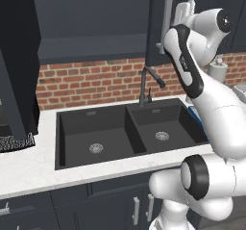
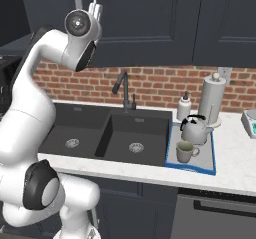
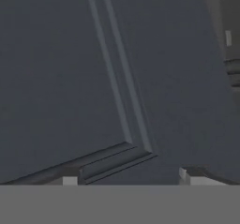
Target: Pick the kettle from the counter and place it on the tray. Then pick the mug from the cabinet and place it on the tray. Then close the cabinet doors.
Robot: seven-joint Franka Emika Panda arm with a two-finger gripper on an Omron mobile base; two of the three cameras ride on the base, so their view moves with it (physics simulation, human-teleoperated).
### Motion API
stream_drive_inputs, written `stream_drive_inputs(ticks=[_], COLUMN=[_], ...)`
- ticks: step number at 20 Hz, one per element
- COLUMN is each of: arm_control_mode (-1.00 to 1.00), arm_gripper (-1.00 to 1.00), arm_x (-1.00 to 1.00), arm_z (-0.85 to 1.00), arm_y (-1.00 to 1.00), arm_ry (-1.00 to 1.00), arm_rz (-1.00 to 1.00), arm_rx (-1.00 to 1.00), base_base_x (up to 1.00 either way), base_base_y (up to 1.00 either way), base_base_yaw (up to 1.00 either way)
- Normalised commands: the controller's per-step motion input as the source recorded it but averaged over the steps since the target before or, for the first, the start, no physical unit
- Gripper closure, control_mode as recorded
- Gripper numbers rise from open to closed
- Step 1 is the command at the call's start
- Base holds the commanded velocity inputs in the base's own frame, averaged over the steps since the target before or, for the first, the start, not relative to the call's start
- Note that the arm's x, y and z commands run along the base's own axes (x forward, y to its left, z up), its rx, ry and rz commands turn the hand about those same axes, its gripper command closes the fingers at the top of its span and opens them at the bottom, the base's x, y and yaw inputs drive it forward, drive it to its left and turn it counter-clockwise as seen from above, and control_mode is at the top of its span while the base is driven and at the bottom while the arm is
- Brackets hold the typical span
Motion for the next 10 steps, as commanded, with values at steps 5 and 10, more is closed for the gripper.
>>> stream_drive_inputs(ticks=[5,10], arm_control_mode=[-1.00,-1.00], arm_gripper=[-1.00,-1.00], arm_x=[0.79,0.81], arm_z=[-0.07,-0.13], arm_y=[0.25,0.19], arm_ry=[0.00,0.00], arm_rz=[0.00,0.00], arm_rx=[0.08,0.07], base_base_x=[0.00,0.00], base_base_y=[0.00,0.00], base_base_yaw=[0.00,0.00])
